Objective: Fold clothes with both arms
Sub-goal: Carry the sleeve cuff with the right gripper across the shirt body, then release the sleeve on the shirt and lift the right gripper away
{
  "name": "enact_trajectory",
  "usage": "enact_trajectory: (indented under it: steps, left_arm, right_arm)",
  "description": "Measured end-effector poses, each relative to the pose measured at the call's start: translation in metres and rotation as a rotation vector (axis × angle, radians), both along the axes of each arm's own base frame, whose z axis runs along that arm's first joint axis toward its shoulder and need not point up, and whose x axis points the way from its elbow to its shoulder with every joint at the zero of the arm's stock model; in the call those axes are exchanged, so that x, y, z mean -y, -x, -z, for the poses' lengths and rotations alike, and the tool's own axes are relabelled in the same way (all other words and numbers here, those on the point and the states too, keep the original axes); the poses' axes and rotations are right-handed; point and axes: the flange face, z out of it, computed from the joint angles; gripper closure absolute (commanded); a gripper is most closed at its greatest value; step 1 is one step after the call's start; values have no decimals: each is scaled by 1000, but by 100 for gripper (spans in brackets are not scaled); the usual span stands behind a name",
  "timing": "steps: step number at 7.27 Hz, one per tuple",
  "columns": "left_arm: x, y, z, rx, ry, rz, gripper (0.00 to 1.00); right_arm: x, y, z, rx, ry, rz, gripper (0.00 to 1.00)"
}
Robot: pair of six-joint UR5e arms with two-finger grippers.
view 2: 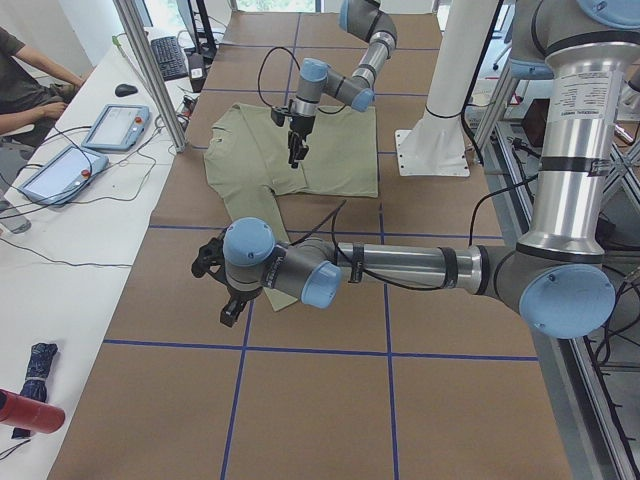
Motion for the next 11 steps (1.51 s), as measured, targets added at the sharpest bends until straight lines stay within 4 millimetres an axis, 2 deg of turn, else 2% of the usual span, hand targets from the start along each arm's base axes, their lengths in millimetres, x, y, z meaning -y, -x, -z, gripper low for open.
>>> enact_trajectory:
  steps: [2, 3, 4, 5, 6, 9, 11]
  left_arm:
    - [6, -9, 0, 13, 13, 4, 0]
    - [9, -17, 2, 30, 23, 35, 0]
    - [7, -33, 2, 36, 35, 95, 0]
    - [0, -60, 1, 22, 60, 172, 0]
    - [-9, -90, 1, -9, 96, 245, 0]
    - [-51, -183, 2, -120, 319, 424, 0]
    - [-75, -235, -1, -121, 413, 517, 0]
  right_arm:
    - [21, -21, 1, -46, 50, -34, 0]
    - [38, -45, 0, -101, 99, -37, 0]
    - [58, -81, -8, -145, 164, -24, 0]
    - [76, -125, -25, -169, 225, -15, 0]
    - [86, -172, -50, -193, 257, -6, 0]
    - [97, -312, -144, -349, 230, 39, 0]
    - [112, -375, -189, -387, 223, 83, 0]
